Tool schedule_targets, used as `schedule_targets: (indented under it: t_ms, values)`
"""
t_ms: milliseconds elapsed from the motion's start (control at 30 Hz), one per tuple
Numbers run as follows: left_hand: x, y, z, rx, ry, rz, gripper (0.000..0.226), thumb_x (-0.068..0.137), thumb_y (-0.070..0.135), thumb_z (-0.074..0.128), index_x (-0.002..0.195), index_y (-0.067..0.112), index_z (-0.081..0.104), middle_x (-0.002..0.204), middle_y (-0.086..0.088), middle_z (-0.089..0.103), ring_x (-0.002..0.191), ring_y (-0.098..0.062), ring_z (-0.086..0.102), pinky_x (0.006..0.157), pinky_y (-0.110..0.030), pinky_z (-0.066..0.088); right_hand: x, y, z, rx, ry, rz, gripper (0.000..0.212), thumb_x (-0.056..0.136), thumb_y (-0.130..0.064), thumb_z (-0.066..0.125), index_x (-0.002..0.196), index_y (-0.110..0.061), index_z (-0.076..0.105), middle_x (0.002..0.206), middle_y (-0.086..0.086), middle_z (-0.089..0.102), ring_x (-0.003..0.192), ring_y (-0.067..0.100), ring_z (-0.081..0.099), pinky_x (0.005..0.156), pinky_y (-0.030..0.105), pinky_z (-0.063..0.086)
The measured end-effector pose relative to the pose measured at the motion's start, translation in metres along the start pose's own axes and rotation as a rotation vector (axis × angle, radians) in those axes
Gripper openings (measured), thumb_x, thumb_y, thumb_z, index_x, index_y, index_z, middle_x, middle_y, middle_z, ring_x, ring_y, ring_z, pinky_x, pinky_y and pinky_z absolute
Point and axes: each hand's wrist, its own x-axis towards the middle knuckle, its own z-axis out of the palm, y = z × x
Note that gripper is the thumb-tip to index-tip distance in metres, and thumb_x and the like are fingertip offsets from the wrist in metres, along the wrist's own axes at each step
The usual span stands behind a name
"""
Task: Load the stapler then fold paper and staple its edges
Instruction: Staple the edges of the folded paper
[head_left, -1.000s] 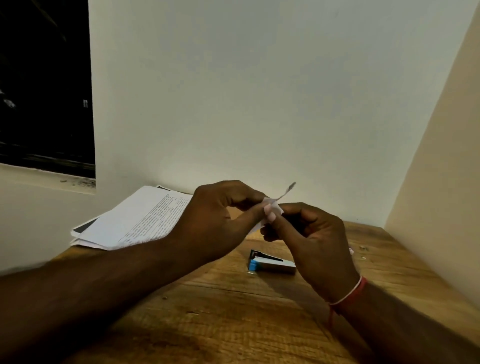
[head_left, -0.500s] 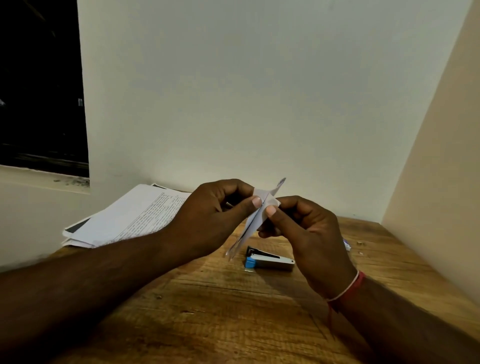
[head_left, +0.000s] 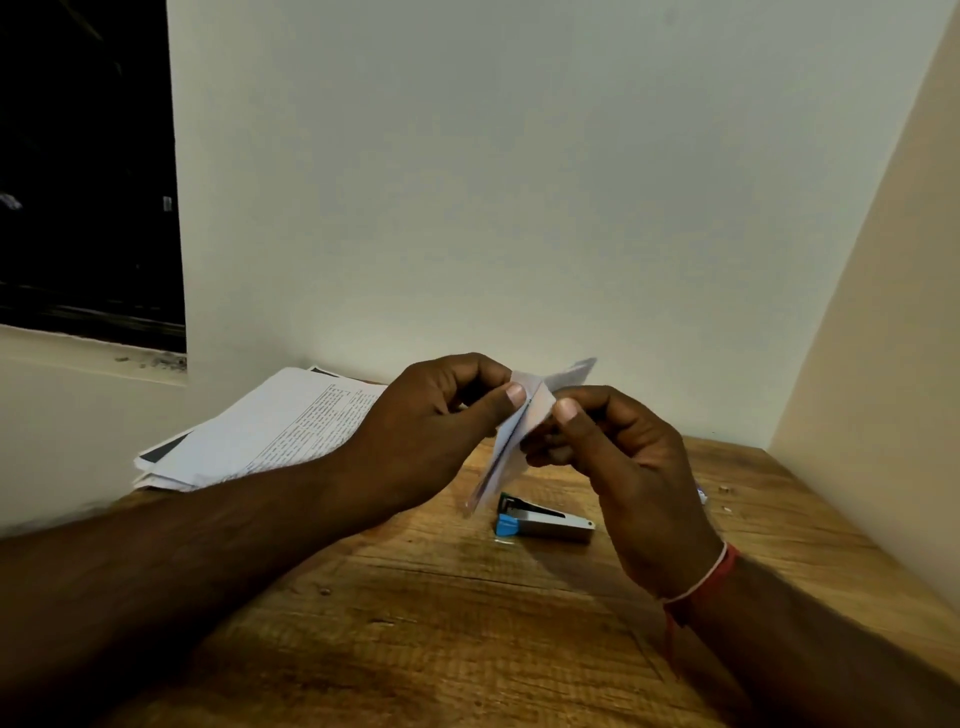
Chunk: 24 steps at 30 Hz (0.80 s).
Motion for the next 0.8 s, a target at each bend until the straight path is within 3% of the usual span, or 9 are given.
schedule_targets:
  t_ms: [67, 200, 300, 367, 433, 533, 600, 700, 800]
  values:
    - [0.002, 0.001, 0.0, -0.087, 0.002, -0.033, 0.018, 0.113, 0.027, 0.066, 0.103, 0.022, 0.08, 0.099, 0.002, 0.083, 0.094, -0.012, 0.076, 0.084, -0.025, 0.061, 0.002, 0.0, -0.002, -0.034, 0.086, -0.018, 0.031, 0.097, -0.033, 0.068, 0.115, -0.009, 0.076, 0.104, 0.01, 0.082, 0.098, 0.027, 0.078, 0.086, 0.04, 0.067]
    - [0.006, 0.002, -0.002, -0.319, 0.011, -0.139, 0.023, 0.114, 0.023, 0.063, 0.101, 0.018, 0.08, 0.103, -0.006, 0.084, 0.095, -0.019, 0.078, 0.087, -0.031, 0.061, 0.01, -0.001, -0.01, -0.22, 0.32, 0.043, 0.049, 0.08, -0.05, 0.082, 0.124, -0.033, 0.07, 0.113, -0.007, 0.076, 0.102, 0.01, 0.073, 0.081, 0.028, 0.064]
    - [0.004, 0.002, -0.001, -0.479, 0.018, -0.234, 0.023, 0.112, 0.022, 0.065, 0.111, 0.007, 0.082, 0.116, -0.022, 0.084, 0.102, -0.027, 0.078, 0.102, -0.049, 0.064, 0.01, -0.001, -0.013, -0.073, 0.163, 0.192, 0.037, 0.086, -0.044, 0.081, 0.12, -0.029, 0.077, 0.115, -0.004, 0.082, 0.103, 0.015, 0.078, 0.084, 0.034, 0.066]
    - [0.005, -0.001, 0.0, -0.518, 0.052, -0.295, 0.027, 0.112, 0.023, 0.065, 0.116, 0.002, 0.081, 0.121, -0.022, 0.084, 0.106, -0.03, 0.079, 0.112, -0.056, 0.058, 0.008, 0.0, -0.009, -0.059, 0.1, 0.215, 0.021, 0.096, -0.032, 0.077, 0.112, -0.02, 0.083, 0.104, 0.004, 0.085, 0.087, 0.017, 0.079, 0.073, 0.032, 0.063]
    - [0.007, -0.002, -0.001, -0.558, 0.079, -0.327, 0.036, 0.114, 0.032, 0.061, 0.121, 0.003, 0.08, 0.124, -0.019, 0.084, 0.114, -0.031, 0.081, 0.114, -0.055, 0.06, 0.006, 0.004, -0.008, -0.108, 0.109, 0.182, 0.014, 0.099, -0.026, 0.076, 0.107, -0.017, 0.085, 0.095, 0.009, 0.084, 0.067, 0.014, 0.068, 0.059, 0.03, 0.053]
    - [0.011, -0.003, -0.006, -0.589, 0.083, -0.31, 0.052, 0.103, 0.052, 0.062, 0.115, 0.005, 0.08, 0.122, -0.016, 0.084, 0.111, -0.029, 0.082, 0.105, -0.047, 0.064, 0.007, 0.004, -0.008, -0.096, 0.129, 0.181, 0.014, 0.1, -0.027, 0.076, 0.108, -0.02, 0.085, 0.094, 0.008, 0.084, 0.063, 0.012, 0.063, 0.054, 0.028, 0.049]
    - [0.01, -0.004, -0.006, -0.502, 0.059, -0.258, 0.044, 0.098, 0.048, 0.071, 0.108, 0.006, 0.081, 0.113, -0.014, 0.085, 0.102, -0.026, 0.082, 0.1, -0.045, 0.065, 0.008, 0.003, -0.01, -0.095, 0.139, 0.183, 0.013, 0.1, -0.027, 0.076, 0.108, -0.022, 0.085, 0.095, 0.005, 0.085, 0.063, 0.011, 0.063, 0.054, 0.027, 0.049]
    - [0.008, -0.008, -0.002, -0.397, 0.069, -0.218, 0.017, 0.102, 0.024, 0.079, 0.104, 0.008, 0.082, 0.102, -0.013, 0.086, 0.096, -0.027, 0.083, 0.105, -0.055, 0.064, 0.008, 0.005, -0.011, -0.097, 0.14, 0.181, 0.013, 0.099, -0.027, 0.076, 0.108, -0.022, 0.085, 0.094, 0.005, 0.084, 0.062, 0.01, 0.063, 0.054, 0.028, 0.049]
    - [0.006, -0.01, -0.002, -0.347, 0.076, -0.235, 0.014, 0.105, 0.022, 0.077, 0.106, 0.009, 0.083, 0.104, -0.016, 0.087, 0.101, -0.034, 0.083, 0.109, -0.063, 0.062, 0.008, 0.006, -0.009, -0.127, 0.127, 0.183, 0.014, 0.099, -0.029, 0.076, 0.11, -0.024, 0.085, 0.094, 0.005, 0.084, 0.064, 0.018, 0.061, 0.055, 0.03, 0.05]
